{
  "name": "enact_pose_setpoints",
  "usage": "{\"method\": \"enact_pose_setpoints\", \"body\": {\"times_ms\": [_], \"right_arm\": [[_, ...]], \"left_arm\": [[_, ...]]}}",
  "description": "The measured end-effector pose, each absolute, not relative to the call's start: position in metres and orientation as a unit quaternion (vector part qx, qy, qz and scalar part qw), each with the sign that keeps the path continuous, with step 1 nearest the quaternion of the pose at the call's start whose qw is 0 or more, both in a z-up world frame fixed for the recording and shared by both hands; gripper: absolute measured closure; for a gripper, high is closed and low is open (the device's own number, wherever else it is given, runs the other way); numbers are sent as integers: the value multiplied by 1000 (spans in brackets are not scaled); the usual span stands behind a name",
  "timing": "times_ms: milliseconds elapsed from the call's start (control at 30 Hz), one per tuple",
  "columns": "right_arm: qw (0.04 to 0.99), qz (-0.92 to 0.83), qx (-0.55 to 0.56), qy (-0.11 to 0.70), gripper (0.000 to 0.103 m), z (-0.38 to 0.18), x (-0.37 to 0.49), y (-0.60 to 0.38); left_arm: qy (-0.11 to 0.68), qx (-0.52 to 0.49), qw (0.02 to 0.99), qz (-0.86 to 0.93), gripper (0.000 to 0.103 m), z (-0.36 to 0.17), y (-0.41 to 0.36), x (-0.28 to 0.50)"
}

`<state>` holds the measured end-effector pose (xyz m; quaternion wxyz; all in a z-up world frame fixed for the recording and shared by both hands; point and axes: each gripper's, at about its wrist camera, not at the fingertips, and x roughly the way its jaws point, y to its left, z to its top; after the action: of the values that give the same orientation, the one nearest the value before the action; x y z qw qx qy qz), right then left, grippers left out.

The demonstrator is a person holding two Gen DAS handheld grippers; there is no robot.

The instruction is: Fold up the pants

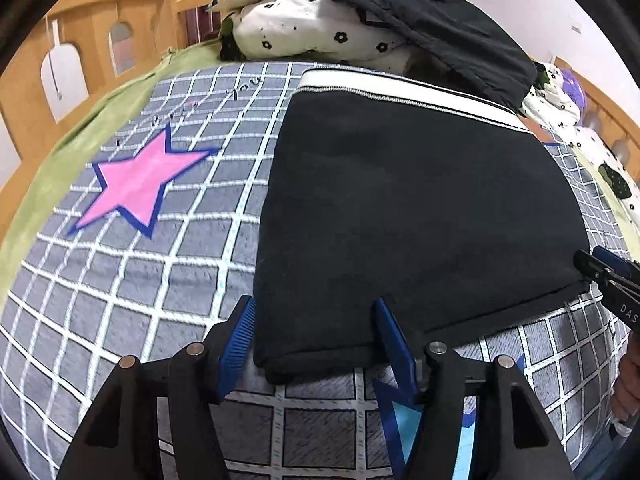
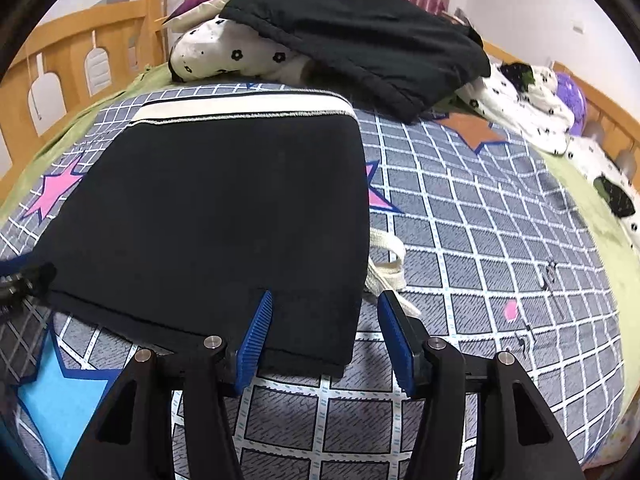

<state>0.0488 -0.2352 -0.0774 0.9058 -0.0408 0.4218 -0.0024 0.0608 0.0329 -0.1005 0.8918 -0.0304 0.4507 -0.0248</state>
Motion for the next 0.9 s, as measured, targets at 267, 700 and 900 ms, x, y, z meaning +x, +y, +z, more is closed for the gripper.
{"method": "enact_pose_setpoints", "body": {"times_ms": [267,700,900], "right_arm": [[911,-12,-60,408,45,-79,45,-230],[901,-7,-17,433,43,-84,51,-238],[907,-5,-24,421,42,-70,47,-237]], "left_arm": [[469,-76,879,-32,41,-103,43,63],[466,-61,882,-32,41,-100,39,62],[463,-75,883,-39,43,-82,39,54]]}}
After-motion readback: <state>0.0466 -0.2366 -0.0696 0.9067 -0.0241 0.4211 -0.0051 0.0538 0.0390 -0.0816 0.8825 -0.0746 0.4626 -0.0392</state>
